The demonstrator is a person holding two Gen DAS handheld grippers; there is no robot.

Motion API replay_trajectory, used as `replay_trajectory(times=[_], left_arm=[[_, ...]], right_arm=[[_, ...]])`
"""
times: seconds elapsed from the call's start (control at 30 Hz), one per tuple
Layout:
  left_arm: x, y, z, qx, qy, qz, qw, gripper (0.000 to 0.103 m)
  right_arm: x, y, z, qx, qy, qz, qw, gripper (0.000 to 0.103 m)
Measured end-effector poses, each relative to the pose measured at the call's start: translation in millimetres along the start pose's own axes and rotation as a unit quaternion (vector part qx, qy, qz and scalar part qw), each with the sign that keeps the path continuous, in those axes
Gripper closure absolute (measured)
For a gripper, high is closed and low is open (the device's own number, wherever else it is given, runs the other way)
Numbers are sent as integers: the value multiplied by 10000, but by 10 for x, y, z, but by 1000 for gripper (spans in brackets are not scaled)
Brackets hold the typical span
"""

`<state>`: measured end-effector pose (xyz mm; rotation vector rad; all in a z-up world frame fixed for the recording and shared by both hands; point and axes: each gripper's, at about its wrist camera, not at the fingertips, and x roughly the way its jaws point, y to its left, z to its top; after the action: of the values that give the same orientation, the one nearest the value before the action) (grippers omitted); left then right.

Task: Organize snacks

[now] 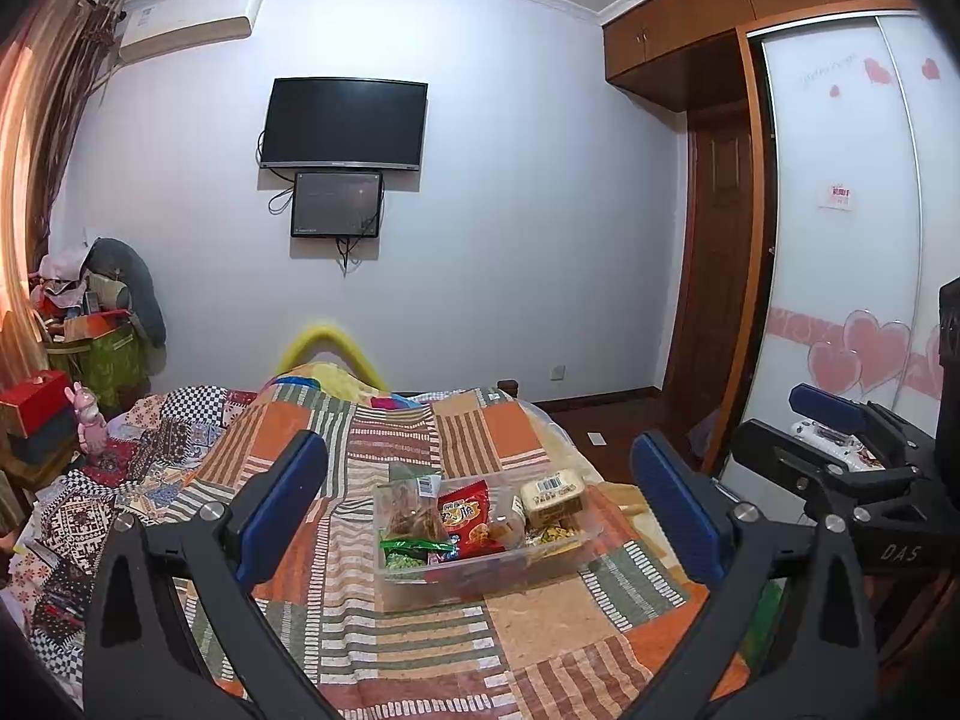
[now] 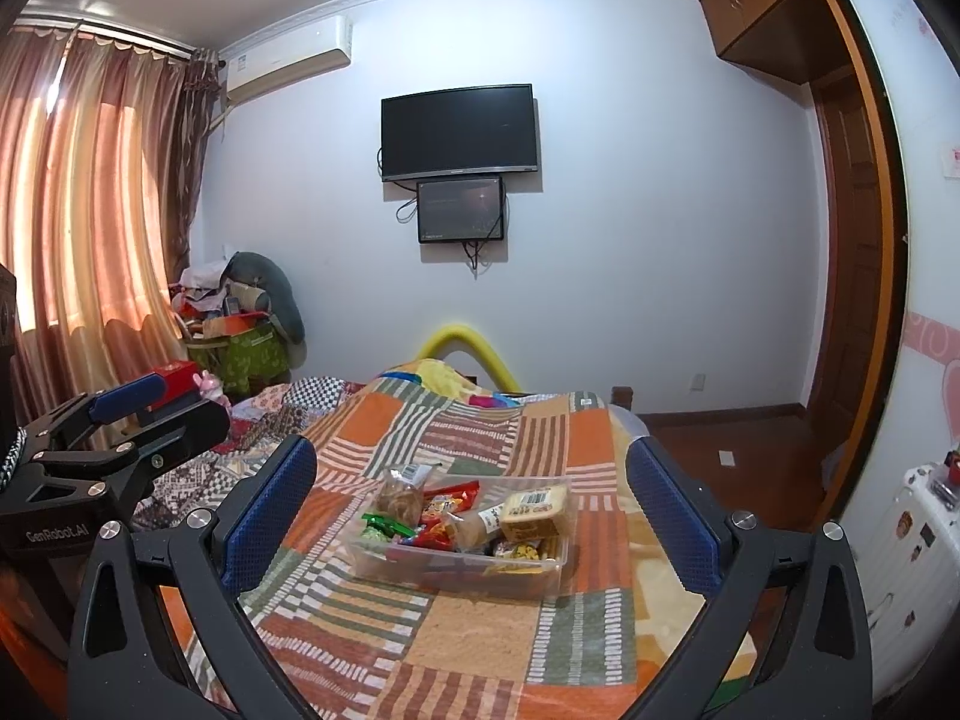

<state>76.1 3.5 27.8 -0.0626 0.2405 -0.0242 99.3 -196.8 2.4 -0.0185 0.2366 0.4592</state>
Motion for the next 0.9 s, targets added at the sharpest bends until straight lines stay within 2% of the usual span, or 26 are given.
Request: replay_trajectory(times=[0.9], left_arm=[[72,-8,-32,32,105,-137,9998,0]], right_arm=[[19,-32,8,66,44,-69,9999,0]])
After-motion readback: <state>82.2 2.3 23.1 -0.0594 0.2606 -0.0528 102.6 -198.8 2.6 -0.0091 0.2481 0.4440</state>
